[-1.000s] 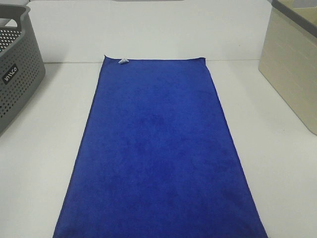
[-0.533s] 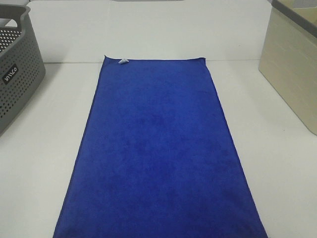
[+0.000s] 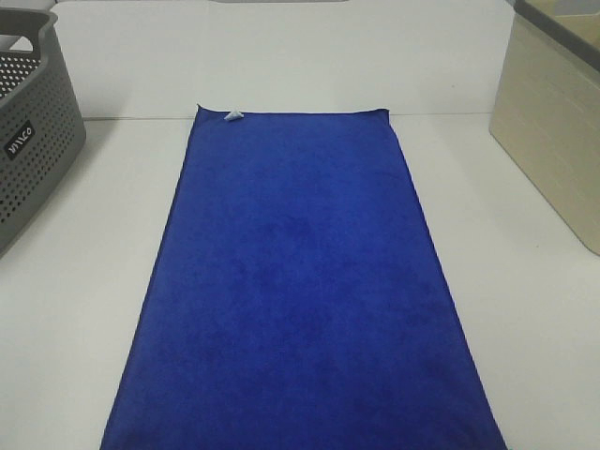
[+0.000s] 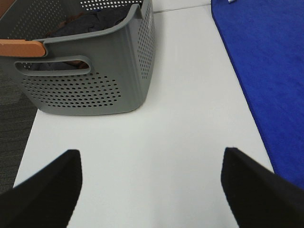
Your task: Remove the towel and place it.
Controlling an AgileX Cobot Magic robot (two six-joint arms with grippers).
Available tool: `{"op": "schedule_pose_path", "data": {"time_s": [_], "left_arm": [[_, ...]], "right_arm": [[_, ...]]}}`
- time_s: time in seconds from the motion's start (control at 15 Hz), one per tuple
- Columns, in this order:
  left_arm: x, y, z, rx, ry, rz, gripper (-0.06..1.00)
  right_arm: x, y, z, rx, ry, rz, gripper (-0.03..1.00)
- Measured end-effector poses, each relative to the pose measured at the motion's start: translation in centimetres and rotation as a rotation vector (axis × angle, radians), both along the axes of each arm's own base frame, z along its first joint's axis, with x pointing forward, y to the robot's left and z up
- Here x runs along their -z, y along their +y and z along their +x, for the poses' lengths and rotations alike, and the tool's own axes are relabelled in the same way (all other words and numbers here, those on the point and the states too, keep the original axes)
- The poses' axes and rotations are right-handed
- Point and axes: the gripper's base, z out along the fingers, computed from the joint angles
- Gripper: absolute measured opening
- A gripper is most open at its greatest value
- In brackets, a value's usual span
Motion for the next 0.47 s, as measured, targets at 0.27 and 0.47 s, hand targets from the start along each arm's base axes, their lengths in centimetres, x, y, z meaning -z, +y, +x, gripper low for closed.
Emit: {"op": "schedule_pose_path", "data": {"time_s": [0.27, 0.47], "left_arm": [[0.0, 0.0, 0.0, 0.0, 0.0, 0.0, 0.76], [0.0, 0.0, 0.0, 0.0, 0.0, 0.0, 0.76]], "right_arm": [[-0.01, 0.0, 0.0, 0.0, -0.001, 0.0, 0.74], [-0.02, 0.0, 0.01, 0.0, -0.002, 0.0, 0.74]]}}
